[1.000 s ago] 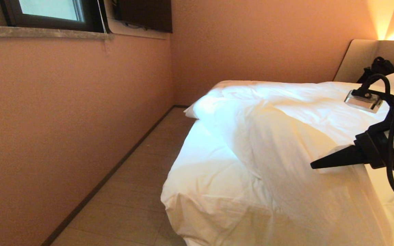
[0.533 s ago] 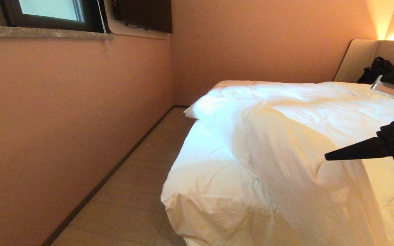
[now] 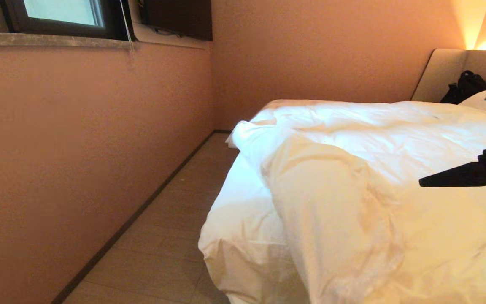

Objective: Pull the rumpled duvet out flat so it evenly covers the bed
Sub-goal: Flatten the corners of the folded blanket

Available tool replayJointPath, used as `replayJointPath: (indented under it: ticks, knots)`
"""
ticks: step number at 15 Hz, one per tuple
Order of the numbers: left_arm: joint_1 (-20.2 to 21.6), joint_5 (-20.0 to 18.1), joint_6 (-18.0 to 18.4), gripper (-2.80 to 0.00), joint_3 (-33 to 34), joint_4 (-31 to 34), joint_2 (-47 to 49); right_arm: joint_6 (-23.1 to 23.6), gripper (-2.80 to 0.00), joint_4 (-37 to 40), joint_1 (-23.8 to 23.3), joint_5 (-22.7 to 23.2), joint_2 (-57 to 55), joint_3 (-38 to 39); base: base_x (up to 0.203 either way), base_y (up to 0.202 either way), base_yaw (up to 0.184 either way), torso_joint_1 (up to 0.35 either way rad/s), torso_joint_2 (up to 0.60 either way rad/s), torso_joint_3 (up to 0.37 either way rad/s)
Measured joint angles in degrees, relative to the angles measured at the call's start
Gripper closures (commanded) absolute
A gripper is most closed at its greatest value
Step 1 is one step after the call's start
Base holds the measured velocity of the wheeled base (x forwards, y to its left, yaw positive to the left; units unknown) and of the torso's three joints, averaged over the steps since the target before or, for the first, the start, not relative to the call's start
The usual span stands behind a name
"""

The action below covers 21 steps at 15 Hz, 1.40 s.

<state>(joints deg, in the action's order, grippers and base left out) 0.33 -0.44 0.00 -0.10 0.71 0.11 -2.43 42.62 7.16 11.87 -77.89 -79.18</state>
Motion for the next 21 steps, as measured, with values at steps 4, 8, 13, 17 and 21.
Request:
replayJointPath:
  ticks: [4, 8, 13, 17, 21]
  knots:
    - [0.00, 0.00, 0.00, 0.00, 0.00, 0.00, 0.00, -5.37, 0.00, -5.74, -3.57, -3.74, -7.37, 0.44, 0.000, 0.000, 0.000, 0.000, 0.00, 0.000]
    - [0.02, 0.02, 0.03, 0.00, 0.00, 0.00, 0.00, -10.99, 0.00, -14.10, -6.31, -1.70, -16.54, 0.16, 0.000, 0.000, 0.000, 0.000, 0.00, 0.000]
    - [0.02, 0.00, 0.00, 0.00, 0.00, -0.02, 0.00, -15.32, 0.00, -20.38, -5.92, 6.18, -21.87, 0.13, 0.000, 0.000, 0.000, 0.000, 0.00, 0.000]
    - [0.05, 0.02, 0.02, 0.00, 0.00, -0.02, 0.00, -17.52, 0.00, -23.00, -5.34, 13.15, -26.33, 0.13, 0.000, 0.000, 0.000, 0.000, 0.00, 0.000]
    - [0.00, -0.02, 0.00, 0.00, 0.00, 0.00, 0.00, -18.45, -2.80, -25.01, -5.21, 16.75, -30.71, 0.10, 0.000, 0.000, 0.000, 0.000, 0.00, 0.000]
